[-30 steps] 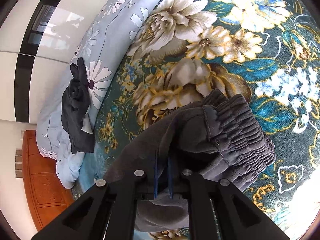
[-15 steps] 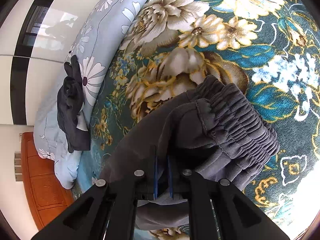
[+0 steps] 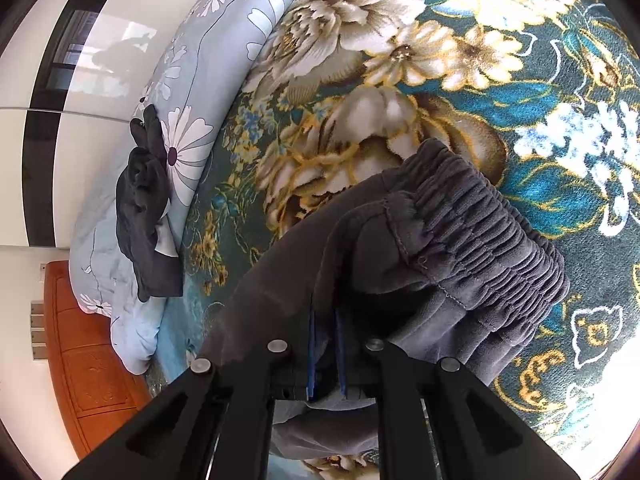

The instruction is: Fold clothes

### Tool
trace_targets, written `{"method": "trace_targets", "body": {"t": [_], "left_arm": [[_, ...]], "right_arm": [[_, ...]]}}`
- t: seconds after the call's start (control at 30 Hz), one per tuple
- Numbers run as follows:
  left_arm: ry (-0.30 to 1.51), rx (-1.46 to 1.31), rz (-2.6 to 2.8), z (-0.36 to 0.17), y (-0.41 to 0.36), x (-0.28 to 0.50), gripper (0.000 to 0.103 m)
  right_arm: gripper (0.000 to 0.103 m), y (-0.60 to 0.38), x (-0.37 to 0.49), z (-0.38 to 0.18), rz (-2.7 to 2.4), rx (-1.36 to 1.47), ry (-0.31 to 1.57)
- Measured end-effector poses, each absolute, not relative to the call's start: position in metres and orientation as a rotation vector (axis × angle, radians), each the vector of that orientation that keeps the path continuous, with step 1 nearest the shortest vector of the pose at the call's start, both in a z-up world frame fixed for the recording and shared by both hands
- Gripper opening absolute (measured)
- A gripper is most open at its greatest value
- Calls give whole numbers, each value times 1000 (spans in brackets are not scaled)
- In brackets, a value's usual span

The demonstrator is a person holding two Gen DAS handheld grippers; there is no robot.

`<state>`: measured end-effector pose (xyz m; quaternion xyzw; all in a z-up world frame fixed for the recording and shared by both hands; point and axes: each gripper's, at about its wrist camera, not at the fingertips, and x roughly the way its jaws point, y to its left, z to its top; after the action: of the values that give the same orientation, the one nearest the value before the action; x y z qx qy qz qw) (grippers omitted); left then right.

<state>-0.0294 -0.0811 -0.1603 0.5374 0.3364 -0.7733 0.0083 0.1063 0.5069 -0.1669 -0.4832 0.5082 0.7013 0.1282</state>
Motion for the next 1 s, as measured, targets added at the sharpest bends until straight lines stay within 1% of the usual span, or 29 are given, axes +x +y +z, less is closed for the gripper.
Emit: {"method": "trace_targets", "body": {"t": [0.07,0.17,0.2,0.23,0.33,0.4,0.43,0.47,0.53,0.6,0.67,0.87,0.9,0.97,1.0], "left_arm": [[932,1721,-2424,-165,-69,-31,59],[794,1761,-2404,-174,-58,-36,55],[794,1757,-2391,-176,-60,-36,40],[815,1760,-2381,-178,-62,-37,21],[856,1761,-2373,-176,-66,-38,10],[835,1745,-2394,-170,-65,-35,9],[857,1720,-2394,-165,-68,-31,9],[882,1692,-2391,-159,-72,-26,9],[995,1599,-2355,-145,-86,-9,8],[1048,1510,-2337,-129,-99,6,8],[1012,1514,-2312,-124,-106,5,8],[877,1717,-2129,-167,-111,-36,8],[908,1723,-2134,-172,-113,-42,8],[1057,1679,-2165,-176,-120,-46,12],[1095,1680,-2173,-176,-122,-47,13]], "right_arm": [[11,507,107,-167,2036,-1404,1486],[11,505,108,-168,2029,-1401,1495],[11,505,108,-168,2028,-1401,1498],[11,504,108,-168,2028,-1402,1500],[11,503,109,-168,2029,-1403,1505],[11,504,109,-169,2025,-1400,1514],[11,504,109,-169,2023,-1398,1518],[11,504,109,-169,2024,-1397,1520],[11,504,110,-168,2028,-1396,1523],[11,504,110,-167,2042,-1392,1524],[11,504,108,-165,2061,-1392,1515],[12,500,86,-152,2140,-1406,1459],[12,499,81,-148,2162,-1410,1440],[12,496,69,-141,2203,-1416,1378],[12,495,64,-140,2214,-1421,1345]]}}
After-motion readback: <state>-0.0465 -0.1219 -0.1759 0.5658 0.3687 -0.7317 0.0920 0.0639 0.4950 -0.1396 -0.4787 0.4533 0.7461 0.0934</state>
